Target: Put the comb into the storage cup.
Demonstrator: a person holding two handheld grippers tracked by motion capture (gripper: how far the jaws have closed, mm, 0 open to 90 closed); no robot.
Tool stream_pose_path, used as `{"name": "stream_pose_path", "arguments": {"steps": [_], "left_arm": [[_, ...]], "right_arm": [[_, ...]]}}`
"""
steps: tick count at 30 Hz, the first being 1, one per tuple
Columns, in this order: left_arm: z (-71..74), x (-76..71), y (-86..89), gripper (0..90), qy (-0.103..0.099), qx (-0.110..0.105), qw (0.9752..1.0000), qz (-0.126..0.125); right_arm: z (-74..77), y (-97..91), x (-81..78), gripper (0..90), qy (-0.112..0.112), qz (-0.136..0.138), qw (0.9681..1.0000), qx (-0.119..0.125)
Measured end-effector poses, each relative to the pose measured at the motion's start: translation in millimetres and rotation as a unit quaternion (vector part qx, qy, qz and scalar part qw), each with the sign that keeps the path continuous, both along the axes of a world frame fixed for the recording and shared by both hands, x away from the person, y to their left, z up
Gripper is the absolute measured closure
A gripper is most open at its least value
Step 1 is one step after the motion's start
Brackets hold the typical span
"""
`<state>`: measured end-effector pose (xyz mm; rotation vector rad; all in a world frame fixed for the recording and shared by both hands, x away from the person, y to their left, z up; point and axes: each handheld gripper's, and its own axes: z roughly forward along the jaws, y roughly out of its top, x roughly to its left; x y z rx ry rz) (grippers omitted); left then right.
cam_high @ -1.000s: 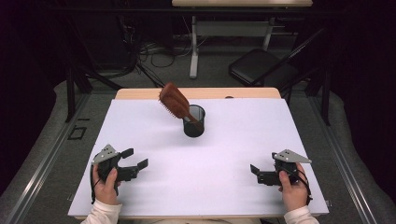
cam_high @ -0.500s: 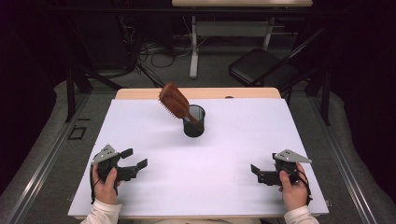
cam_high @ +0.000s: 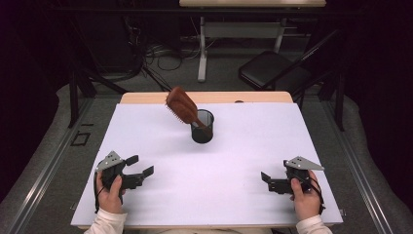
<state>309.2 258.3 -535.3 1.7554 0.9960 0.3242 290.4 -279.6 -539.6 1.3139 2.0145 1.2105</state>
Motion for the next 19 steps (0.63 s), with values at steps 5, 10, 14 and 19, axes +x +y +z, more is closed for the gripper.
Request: {"name": "stream_pose_path", "arguments": {"steps": [5,10,14,19], "left_arm": [[-0.1,0.1,0.0,15.8,0.000,0.000,1.0000,-0.001],[-0.1,0.2,0.5,15.8,0.000,0.000,1.0000,0.001],[0.2,-0.2,0.6,15.8,-0.002,0.001,1.0000,0.001],[0.8,-0.6,1.0,15.8,-0.005,0.002,1.0000,0.003]], "right_arm": [[-0.2,0.5,0.0,0.1,0.001,0.000,1.0000,0.001],[-0.2,0.4,0.2,0.1,0.002,0.000,1.0000,0.000],[-0.4,0.4,0.4,0.1,0.002,0.001,1.0000,0.000],[-0.4,0.8,0.1,0.1,0.002,0.003,1.0000,-0.001]]}}
